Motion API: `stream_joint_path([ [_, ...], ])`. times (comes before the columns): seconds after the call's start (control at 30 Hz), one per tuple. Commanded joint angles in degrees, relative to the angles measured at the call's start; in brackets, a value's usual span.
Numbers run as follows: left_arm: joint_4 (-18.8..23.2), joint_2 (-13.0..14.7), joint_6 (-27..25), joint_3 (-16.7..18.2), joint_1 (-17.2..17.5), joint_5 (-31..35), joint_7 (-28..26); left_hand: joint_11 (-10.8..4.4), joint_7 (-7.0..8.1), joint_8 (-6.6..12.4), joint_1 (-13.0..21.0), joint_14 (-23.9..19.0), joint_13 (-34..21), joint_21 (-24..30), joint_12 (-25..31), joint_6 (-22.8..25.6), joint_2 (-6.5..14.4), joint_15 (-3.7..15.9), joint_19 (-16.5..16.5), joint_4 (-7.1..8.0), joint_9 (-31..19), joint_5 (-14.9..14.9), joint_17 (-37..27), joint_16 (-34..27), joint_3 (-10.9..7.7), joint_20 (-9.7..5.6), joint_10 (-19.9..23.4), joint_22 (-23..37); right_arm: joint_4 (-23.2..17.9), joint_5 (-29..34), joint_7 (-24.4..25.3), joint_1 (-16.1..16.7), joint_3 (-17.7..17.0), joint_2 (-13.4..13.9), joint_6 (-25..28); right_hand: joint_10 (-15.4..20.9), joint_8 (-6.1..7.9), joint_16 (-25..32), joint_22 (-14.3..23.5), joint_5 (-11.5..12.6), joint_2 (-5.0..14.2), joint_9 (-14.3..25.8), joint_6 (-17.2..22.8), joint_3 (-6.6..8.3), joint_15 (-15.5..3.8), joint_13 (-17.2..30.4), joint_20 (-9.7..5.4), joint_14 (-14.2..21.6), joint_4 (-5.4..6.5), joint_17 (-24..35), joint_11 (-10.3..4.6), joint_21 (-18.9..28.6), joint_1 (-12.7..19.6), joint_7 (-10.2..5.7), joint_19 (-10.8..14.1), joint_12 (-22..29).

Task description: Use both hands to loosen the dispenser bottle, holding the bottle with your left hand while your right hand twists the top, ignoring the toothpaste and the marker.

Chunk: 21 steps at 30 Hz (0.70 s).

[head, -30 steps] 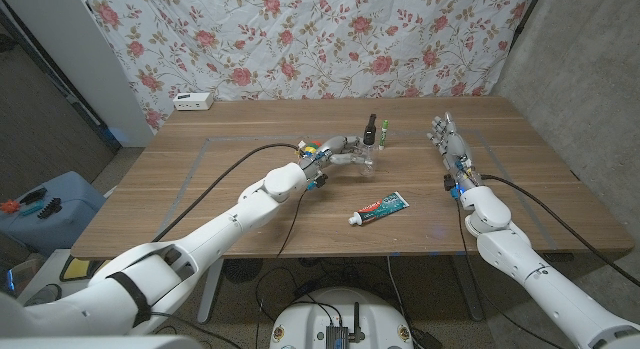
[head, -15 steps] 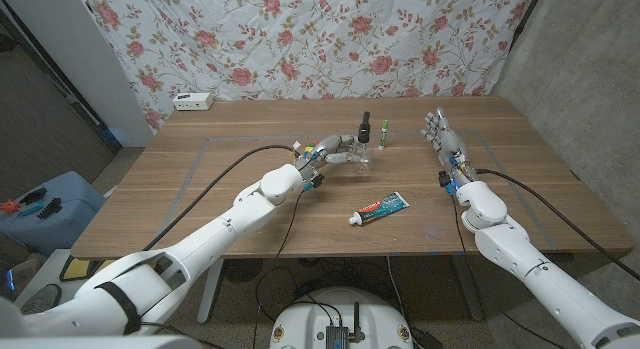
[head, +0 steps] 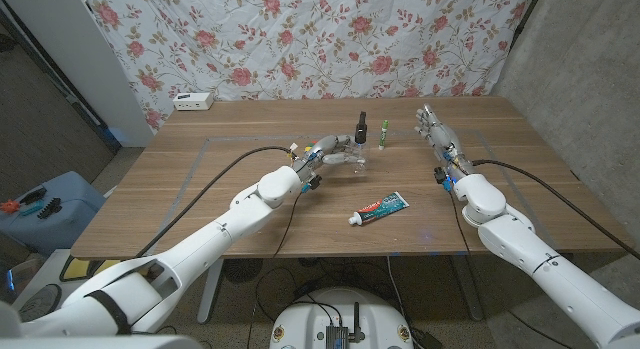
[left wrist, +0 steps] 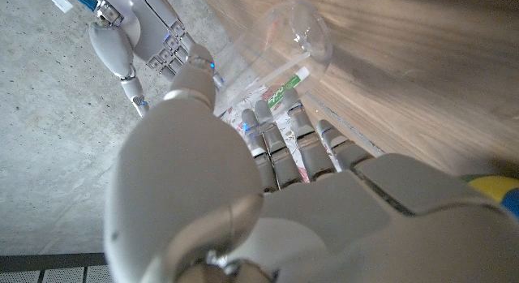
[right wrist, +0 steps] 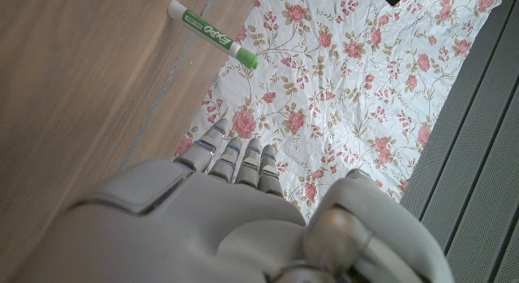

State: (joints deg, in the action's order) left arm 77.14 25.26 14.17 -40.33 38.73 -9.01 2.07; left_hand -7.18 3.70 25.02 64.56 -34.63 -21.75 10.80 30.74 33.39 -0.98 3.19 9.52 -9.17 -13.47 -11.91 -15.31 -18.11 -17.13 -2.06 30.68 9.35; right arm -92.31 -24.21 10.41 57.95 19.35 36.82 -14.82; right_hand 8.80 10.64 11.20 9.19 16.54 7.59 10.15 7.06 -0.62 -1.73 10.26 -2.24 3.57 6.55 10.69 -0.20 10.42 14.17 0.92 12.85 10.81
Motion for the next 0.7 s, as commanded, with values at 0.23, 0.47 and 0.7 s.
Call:
stream_joint_path([
  [0.23, 4.64, 2.11, -3.17, 0.68, 1.77, 1.26, -2.17, -1.17, 0.33, 0.42, 0.58, -0.9, -3.44, -0.24, 0.38, 1.28, 2.91, 6.2, 0.5, 0.8, 0.0, -0.47, -0.16, 0.43, -1.2, -2.26, 2.04, -0.01, -7.3, 5.42, 0.42, -1.1, 1.19, 4.31, 5.3, 0.29, 0.18, -0.17, 0.19, 0.14, -0.2, 0.04, 0.34, 0.33, -0.32, 0.09, -3.06, 0.5, -0.5, -0.13, 0.02, 0.3, 0.91, -0.13, 0.51, -0.06],
  [0.47, 6.45, 3.14, -4.38, 1.22, 2.67, 1.31, -2.87, -1.28, 0.29, 0.54, 0.6, -1.05, -3.55, -0.26, 0.44, 1.35, 3.17, 6.2, 0.56, 0.8, 0.03, -0.47, -0.31, 0.4, -1.3, -2.23, 2.19, -0.01, -10.58, 7.48, 1.39, -0.64, 0.94, 5.7, 7.43, 0.3, 0.15, -0.18, 0.18, 0.13, -0.35, 0.04, 0.28, 0.56, -0.46, 0.09, -3.04, 0.65, -1.04, -0.18, -0.04, 0.28, 1.62, -1.26, 0.66, -0.06],
  [0.7, 7.71, 3.83, -5.24, 1.77, 3.52, 1.87, -4.4, -1.4, 0.32, 0.72, 0.58, -1.32, -3.68, -0.28, 0.51, 1.51, 3.22, 6.26, 0.62, 0.75, 0.09, -0.48, -0.34, 0.49, -1.41, -2.27, 2.39, -0.01, -14.76, 8.36, 1.53, -0.6, 0.89, 7.27, 12.25, 0.89, 0.44, -0.24, 0.19, 0.04, -0.58, 0.11, 1.18, 0.94, -0.41, 0.13, -3.07, 0.7, -1.93, -0.22, 0.3, 0.2, 2.79, -2.52, 0.76, 0.19],
])
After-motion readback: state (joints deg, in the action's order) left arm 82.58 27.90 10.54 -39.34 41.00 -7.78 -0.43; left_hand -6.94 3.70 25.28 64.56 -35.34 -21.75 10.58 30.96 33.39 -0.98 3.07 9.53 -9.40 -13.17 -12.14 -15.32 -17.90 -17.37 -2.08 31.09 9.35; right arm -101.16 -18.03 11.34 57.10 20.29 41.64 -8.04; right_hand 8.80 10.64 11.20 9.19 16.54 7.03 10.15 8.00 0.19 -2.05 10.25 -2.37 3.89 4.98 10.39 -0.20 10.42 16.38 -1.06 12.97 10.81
